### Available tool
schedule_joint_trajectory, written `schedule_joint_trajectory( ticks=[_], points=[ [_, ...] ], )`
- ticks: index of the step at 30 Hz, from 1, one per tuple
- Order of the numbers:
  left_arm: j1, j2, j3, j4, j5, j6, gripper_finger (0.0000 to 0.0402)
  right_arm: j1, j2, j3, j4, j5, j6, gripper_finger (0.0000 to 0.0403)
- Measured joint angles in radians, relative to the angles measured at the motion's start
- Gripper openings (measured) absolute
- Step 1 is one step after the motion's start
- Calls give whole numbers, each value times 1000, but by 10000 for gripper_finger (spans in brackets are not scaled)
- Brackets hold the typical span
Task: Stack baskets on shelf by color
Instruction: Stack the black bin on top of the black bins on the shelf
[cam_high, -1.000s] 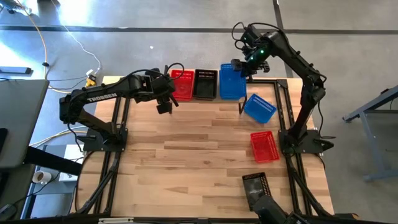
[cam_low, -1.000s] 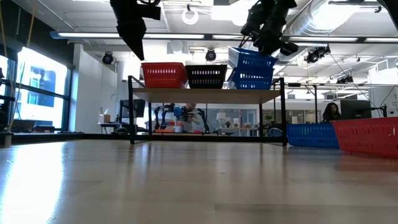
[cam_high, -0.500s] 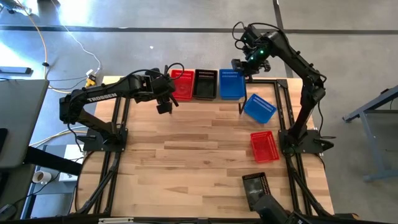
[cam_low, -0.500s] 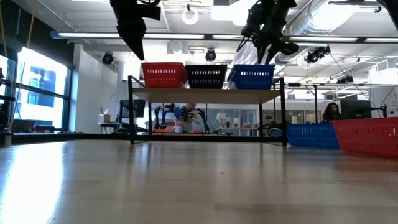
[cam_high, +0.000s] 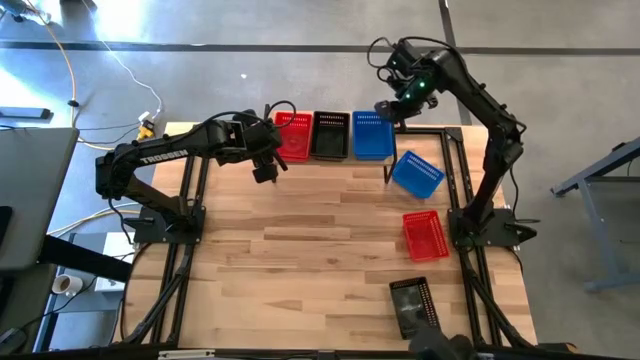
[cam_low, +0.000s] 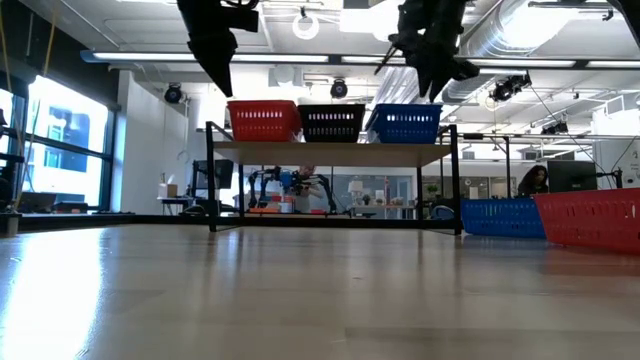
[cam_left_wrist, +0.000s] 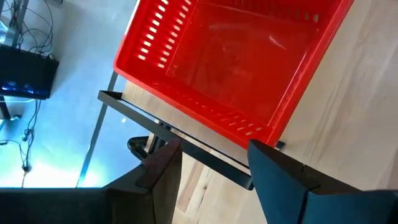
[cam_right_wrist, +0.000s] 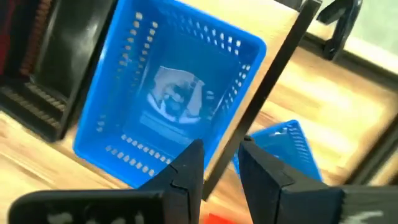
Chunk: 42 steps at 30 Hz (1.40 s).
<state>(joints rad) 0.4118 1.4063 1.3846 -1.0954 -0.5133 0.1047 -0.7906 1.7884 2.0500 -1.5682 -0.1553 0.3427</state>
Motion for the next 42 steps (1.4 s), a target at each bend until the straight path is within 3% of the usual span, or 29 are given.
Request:
schedule_joint_trajectory(
  ticks=[12,17,21,42],
  points=[
    [0,0,0,0,0,-111,172,149,-57,8,-3,138,-87,87],
    [0,0,0,-3,45,-146,172,203,-114,-81,-2,161,-64,87],
    [0,0,0,-4,72,-179,172,253,-186,-169,3,211,-2,87],
    [-37,-12,0,-11,199,-239,172,542,-546,-651,140,208,547,87]
  ],
)
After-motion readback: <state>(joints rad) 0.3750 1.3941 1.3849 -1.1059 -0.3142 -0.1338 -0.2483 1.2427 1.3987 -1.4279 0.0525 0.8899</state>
